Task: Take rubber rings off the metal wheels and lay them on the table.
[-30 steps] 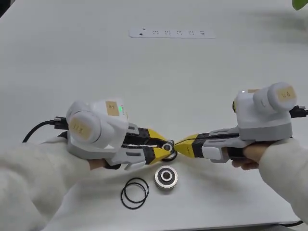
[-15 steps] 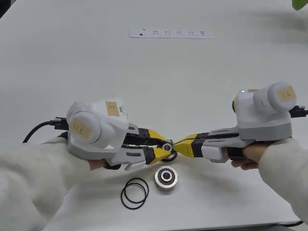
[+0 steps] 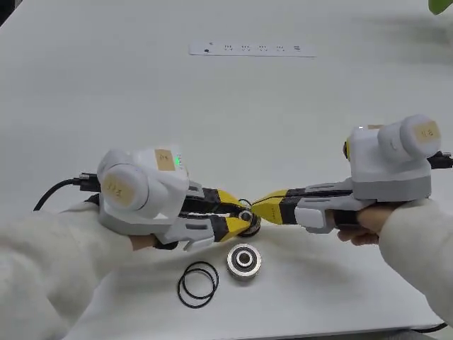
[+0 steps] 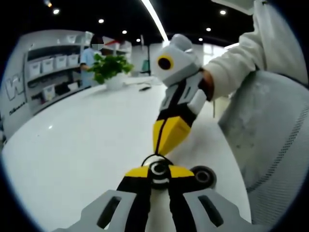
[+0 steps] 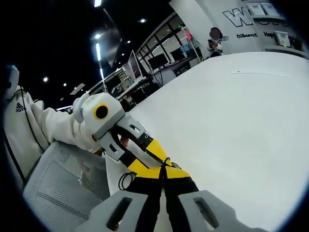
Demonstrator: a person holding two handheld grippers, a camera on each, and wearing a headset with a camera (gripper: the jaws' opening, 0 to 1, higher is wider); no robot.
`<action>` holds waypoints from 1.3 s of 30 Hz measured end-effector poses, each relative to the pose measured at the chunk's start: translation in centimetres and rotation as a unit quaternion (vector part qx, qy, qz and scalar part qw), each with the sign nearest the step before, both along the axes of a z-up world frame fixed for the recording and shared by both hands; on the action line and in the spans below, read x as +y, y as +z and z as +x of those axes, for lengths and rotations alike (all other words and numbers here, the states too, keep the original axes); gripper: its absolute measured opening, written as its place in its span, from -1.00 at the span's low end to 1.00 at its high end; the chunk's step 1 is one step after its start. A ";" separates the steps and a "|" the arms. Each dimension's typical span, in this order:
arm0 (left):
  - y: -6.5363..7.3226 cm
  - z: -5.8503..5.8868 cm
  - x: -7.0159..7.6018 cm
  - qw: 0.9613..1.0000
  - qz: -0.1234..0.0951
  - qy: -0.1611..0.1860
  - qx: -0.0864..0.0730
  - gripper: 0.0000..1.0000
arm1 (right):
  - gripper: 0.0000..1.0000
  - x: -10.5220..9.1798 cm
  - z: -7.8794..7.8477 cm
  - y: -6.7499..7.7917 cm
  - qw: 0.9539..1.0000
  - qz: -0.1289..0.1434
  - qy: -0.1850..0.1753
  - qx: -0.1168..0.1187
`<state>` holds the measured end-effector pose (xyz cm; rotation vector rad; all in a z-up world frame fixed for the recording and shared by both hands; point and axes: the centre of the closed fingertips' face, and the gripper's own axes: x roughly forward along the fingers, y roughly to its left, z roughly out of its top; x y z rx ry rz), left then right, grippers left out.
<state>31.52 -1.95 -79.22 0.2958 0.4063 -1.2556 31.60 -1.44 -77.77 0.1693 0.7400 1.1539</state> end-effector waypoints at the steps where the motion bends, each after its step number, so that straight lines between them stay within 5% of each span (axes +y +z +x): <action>1: 0.0 0.0 0.0 1.000 0.000 0.000 0.000 -0.73 | -1.00 -0.1 0.0 -0.2 1.000 -0.002 -0.001 0.003; 18: 0.4 -0.3 -0.1 1.000 0.017 -0.010 -0.012 -0.68 | -1.00 -0.6 0.3 -0.6 1.000 -0.011 -0.016 0.012; 28: 2.3 -1.6 0.0 0.999 0.010 -0.030 -0.005 -0.50 | -1.00 -0.7 0.6 0.0 0.999 -0.002 -0.028 0.014; 39: 5.7 -1.7 1.7 0.999 -0.003 -0.018 -0.029 -0.33 | -1.00 -0.6 0.6 0.7 0.999 0.003 -0.033 0.009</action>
